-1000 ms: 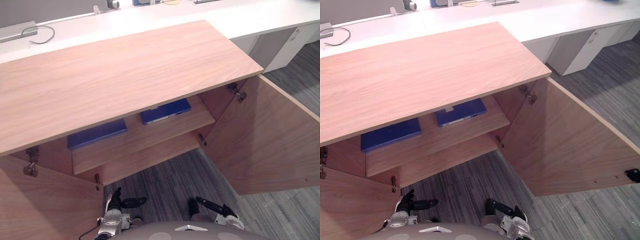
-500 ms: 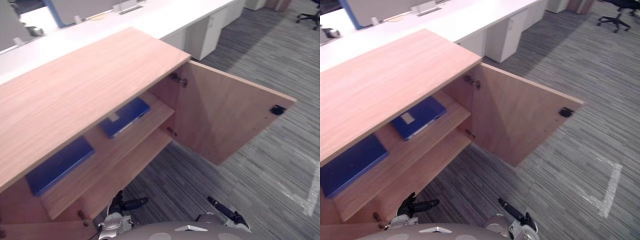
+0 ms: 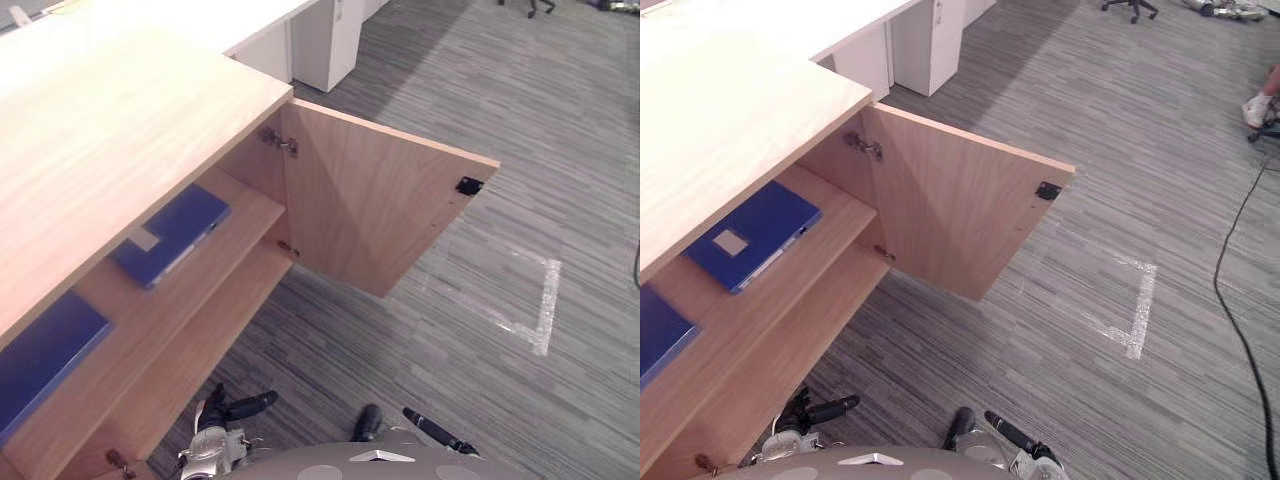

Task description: Walk over to the cabinet, pick up the folder, carry it to the office cabinet, place the folder inside the office cabinet, then close the office cabinet door

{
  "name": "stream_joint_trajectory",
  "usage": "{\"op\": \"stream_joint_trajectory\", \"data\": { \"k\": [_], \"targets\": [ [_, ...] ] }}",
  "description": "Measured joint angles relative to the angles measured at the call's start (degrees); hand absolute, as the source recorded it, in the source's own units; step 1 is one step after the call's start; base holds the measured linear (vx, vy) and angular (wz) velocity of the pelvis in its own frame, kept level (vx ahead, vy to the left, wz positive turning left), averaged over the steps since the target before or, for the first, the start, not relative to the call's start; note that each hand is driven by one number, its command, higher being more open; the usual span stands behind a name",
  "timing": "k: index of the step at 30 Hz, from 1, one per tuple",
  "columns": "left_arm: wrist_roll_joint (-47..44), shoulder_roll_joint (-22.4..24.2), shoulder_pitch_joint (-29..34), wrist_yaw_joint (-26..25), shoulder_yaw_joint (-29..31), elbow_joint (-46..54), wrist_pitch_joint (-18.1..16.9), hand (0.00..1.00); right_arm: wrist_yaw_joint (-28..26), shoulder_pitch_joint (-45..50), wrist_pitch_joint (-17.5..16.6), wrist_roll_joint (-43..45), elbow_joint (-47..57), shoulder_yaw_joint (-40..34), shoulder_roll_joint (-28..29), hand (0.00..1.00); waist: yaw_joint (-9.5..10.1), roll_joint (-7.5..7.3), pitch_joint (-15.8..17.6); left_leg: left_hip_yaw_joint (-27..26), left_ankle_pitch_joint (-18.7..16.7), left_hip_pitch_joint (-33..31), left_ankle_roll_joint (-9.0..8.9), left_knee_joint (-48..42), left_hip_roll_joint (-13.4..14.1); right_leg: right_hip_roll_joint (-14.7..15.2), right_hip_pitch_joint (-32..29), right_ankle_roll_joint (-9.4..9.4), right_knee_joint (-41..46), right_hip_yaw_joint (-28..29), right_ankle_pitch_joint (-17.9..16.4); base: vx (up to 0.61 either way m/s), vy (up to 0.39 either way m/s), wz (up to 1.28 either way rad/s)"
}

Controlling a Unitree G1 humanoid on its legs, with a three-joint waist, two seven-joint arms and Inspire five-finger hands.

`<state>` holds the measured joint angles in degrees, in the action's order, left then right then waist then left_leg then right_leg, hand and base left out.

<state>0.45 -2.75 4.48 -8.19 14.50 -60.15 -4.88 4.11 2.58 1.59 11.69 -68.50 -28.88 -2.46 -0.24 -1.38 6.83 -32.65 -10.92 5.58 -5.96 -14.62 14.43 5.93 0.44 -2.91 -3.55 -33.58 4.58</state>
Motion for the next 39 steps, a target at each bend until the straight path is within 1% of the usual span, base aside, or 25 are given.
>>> {"op": "stream_joint_trajectory", "data": {
  "k": [2,3,4,5,6,7,8,10,12,16,19,22,23,24,25,26,27,28,30,33,34,35,36,37,39],
  "targets": [
    [-0.4,0.1,0.0,0.0,0.1,0.0,0.0,1.00,0.1,0.1,-0.4,0.2,-0.6,-0.9,0.0,1.00,0.00,0.04,0.0,0.3,0.4,-0.1,-0.71,-2.4,0.1,0.2,1.1,0.07,-0.8,0.6,0.1,0.04,0.096,-0.13],
    [-0.3,0.1,0.0,0.1,0.0,-0.1,0.0,1.00,0.2,0.3,-0.6,0.6,-0.6,-1.1,0.0,1.00,0.08,-0.20,0.2,1.1,0.5,-0.8,-0.88,-4.8,0.1,1.1,1.9,0.08,-0.8,1.1,0.1,0.04,0.156,-0.10],
    [-0.2,0.7,0.1,0.2,-0.2,-0.1,-0.1,1.00,0.2,0.3,-1.0,1.3,-0.5,-1.3,-0.1,1.00,0.13,-0.07,0.0,2.8,-1.3,-0.2,-1.07,-1.8,-0.9,1.8,2.3,0.05,-0.8,1.4,0.1,0.04,0.178,-0.08],
    [-0.2,1.0,0.2,0.3,-0.3,-0.1,-0.2,1.00,0.2,0.3,-1.2,2.9,-0.5,-1.6,-0.4,1.00,0.07,0.47,-0.3,3.6,-1.4,0.1,-0.87,1.5,-1.6,2.0,2.3,-0.16,-0.8,1.4,0.3,0.01,0.218,-0.07],
    [-0.2,1.8,0.3,0.6,-0.4,-0.1,-0.2,1.00,0.1,-0.2,-1.4,5.9,-0.4,-2.3,-1.3,1.00,0.08,1.77,-0.2,4.6,0.9,0.6,-0.31,8.4,-2.4,1.9,2.4,-0.76,-0.8,1.6,0.6,-0.01,0.251,-0.17],
    [-0.5,1.9,0.3,0.7,0.0,0.1,-0.1,1.00,0.1,-1.2,-1.8,8.4,-0.2,-2.6,-1.1,1.00,0.27,2.13,-0.2,4.7,2.1,1.7,-1.75,9.6,-3.7,2.3,2.3,-1.87,-0.9,2.4,1.3,-0.01,0.245,-0.14],
    [-0.3,1.5,0.4,0.7,-0.1,0.2,-0.1,1.00,-0.2,-1.5,-2.1,10.2,0.2,-2.4,-0.8,1.00,0.15,1.76,-0.1,4.6,2.2,1.6,-1.59,9.5,-4.2,2.8,2.4,-2.17,-0.9,2.4,1.4,0.00,0.227,-0.09],
    [-0.3,-0.3,0.6,0.8,-0.2,0.6,-0.1,1.00,-1.0,-1.5,-2.6,15.4,2.6,-2.4,0.7,1.00,0.14,-0.03,0.0,4.4,1.9,1.6,-1.11,9.5,-5.7,4.3,2.3,-2.58,-0.9,2.6,1.7,0.00,0.204,0.02],
    [-0.3,-1.2,1.1,0.8,0.0,0.6,-0.1,1.00,-1.2,-1.4,-2.9,20.4,5.1,-2.9,0.8,1.00,0.13,-0.43,-0.2,4.2,1.8,1.8,-0.95,9.5,-6.3,4.9,2.2,-2.88,-0.9,2.6,1.9,0.01,0.113,-0.05],
    [-0.2,-1.6,2.9,0.9,0.7,0.6,0.0,1.00,-1.2,-1.3,-4.8,27.1,15.5,-5.4,-0.9,1.00,-0.29,0.57,-0.2,4.1,1.6,1.9,-0.56,8.9,-7.0,5.6,2.2,-3.14,-0.9,2.7,2.1,0.03,0.051,-0.08],
    [-0.2,-0.9,4.5,1.1,0.9,0.6,0.0,1.00,0.2,-2.1,-5.5,26.2,23.0,-6.5,-6.9,1.00,-0.79,1.66,-0.9,4.3,1.6,1.9,-0.56,7.9,-7.2,6.1,2.7,-3.17,-0.9,2.4,2.2,0.05,0.053,-0.02],
    [-0.2,-1.1,5.7,1.3,0.7,0.6,-0.1,1.00,1.8,-5.7,-5.9,19.5,26.1,-6.6,-13.6,1.00,-1.38,1.47,-0.9,5.0,1.6,1.0,-0.57,2.9,-7.3,7.8,3.8,-3.16,-0.9,2.4,2.2,0.05,0.063,-0.03],
    [-0.2,-1.6,5.9,1.5,0.4,0.8,-0.2,1.00,2.5,-6.9,-5.9,16.3,26.7,-6.5,-15.3,1.00,-1.37,0.63,-0.7,5.5,1.0,-0.9,-0.71,-1.1,-7.2,8.9,4.3,-3.13,-0.9,2.4,2.2,0.03,0.056,0.03],
    [-0.1,-1.8,6.5,1.5,-0.6,1.3,-0.4,1.00,3.1,-8.4,-5.8,13.3,26.6,-6.2,-17.6,1.00,-1.44,0.50,-0.7,5.9,-1.2,-1.3,-0.72,0.6,-7.4,9.6,4.6,-3.18,-0.8,2.5,2.2,0.01,0.037,0.06],
    [-0.1,-0.8,7.4,1.8,-1.9,1.9,-0.7,1.00,4.1,-10.2,-5.7,8.2,26.6,-5.3,-21.8,1.00,-1.72,3.30,-1.5,7.4,2.2,-1.4,0.53,7.4,-7.0,8.4,4.3,-3.25,-0.8,2.1,2.3,-0.01,0.036,-0.08],
    [-0.1,-0.4,7.7,1.9,-2.4,1.9,-0.8,1.00,4.4,-11.0,-5.4,5.7,26.6,-4.7,-23.6,1.00,-1.31,3.72,-1.7,7.4,1.5,-0.5,0.30,8.0,-7.0,8.2,4.2,-3.62,-0.8,2.4,2.2,0.04,0.101,-0.11],
    [-0.1,-0.4,8.0,2.2,-2.9,2.0,-0.9,1.00,4.6,-13.0,-4.6,1.0,26.6,-2.3,-25.5,1.00,-1.49,3.63,-1.6,7.4,1.6,-0.3,0.45,8.0,-7.7,9.0,4.2,-4.13,-0.6,2.1,2.5,0.06,0.113,-0.14],
    [0.2,-0.9,8.4,2.3,-3.1,2.3,-1.0,1.00,4.6,-14.6,-3.7,-5.5,26.6,0.3,-26.6,1.00,-1.59,3.19,-1.6,7.4,1.6,-0.2,0.45,7.7,-7.9,9.3,4.2,-4.11,-0.1,2.0,2.6,0.07,0.116,-0.02],
    [0.2,-1.5,8.5,2.3,-3.3,2.5,-1.1,1.00,4.3,-16.1,-3.0,-13.7,26.5,4.6,-28.0,1.00,-1.65,2.79,-1.9,7.7,1.6,-0.1,0.45,7.3,-7.8,9.5,4.3,-4.10,0.6,1.1,2.6,0.03,0.029,0.06],
    [0.3,-2.3,9.1,2.8,-4.6,3.1,-1.2,1.00,3.3,-18.7,-3.1,-27.4,25.9,13.8,-31.7,1.00,-1.39,1.72,-1.7,8.3,1.6,-1.0,0.40,4.3,-7.7,10.1,5.0,-3.93,0.9,0.0,2.7,0.04,0.008,0.09],
    [0.3,-3.0,9.3,3.1,-4.6,3.6,-1.6,1.00,2.9,-20.2,-3.4,-32.0,25.9,16.5,-32.3,1.00,-1.16,0.06,-0.8,9.3,1.2,-4.5,0.34,-3.2,-7.5,12.2,5.5,-3.69,1.6,-0.3,2.9,0.04,0.047,0.15],
    [0.4,-3.0,9.5,3.3,-4.6,4.0,-2.0,1.00,2.6,-20.8,-3.6,-34.1,25.6,17.6,-32.7,1.00,-0.95,-0.40,-0.6,9.9,-1.0,-5.5,-0.06,-3.3,-8.1,13.2,5.8,-3.70,1.9,-0.1,2.9,-0.01,0.091,0.30],
    [1.2,-2.6,9.8,3.4,-5.5,4.7,-2.7,1.00,2.3,-22.1,-3.8,-36.8,24.5,19.9,-35.2,1.00,-1.04,0.89,-1.1,10.8,1.8,-5.0,1.42,8.3,-10.1,13.6,5.9,-3.70,2.6,-0.9,2.9,-0.02,0.098,0.29],
    [2.4,-2.1,9.9,3.4,-6.1,5.4,-2.6,1.00,1.9,-22.9,-4.1,-38.7,23.1,21.7,-36.7,1.00,-0.46,1.46,-1.3,11.0,7.1,-4.0,2.20,11.9,-10.7,14.0,5.9,-3.97,3.0,-1.4,3.0,0.00,0.096,0.21],
    [2.3,-2.8,10.6,3.2,-6.8,6.1,-2.7,1.00,1.3,-24.2,-4.2,-40.5,21.7,22.7,-36.2,1.00,0.03,1.91,-1.5,11.2,7.2,-4.0,2.41,11.2,-10.5,14.6,5.0,-4.74,5.2,-2.6,3.6,0.05,0.062,0.03]
  ]
}}
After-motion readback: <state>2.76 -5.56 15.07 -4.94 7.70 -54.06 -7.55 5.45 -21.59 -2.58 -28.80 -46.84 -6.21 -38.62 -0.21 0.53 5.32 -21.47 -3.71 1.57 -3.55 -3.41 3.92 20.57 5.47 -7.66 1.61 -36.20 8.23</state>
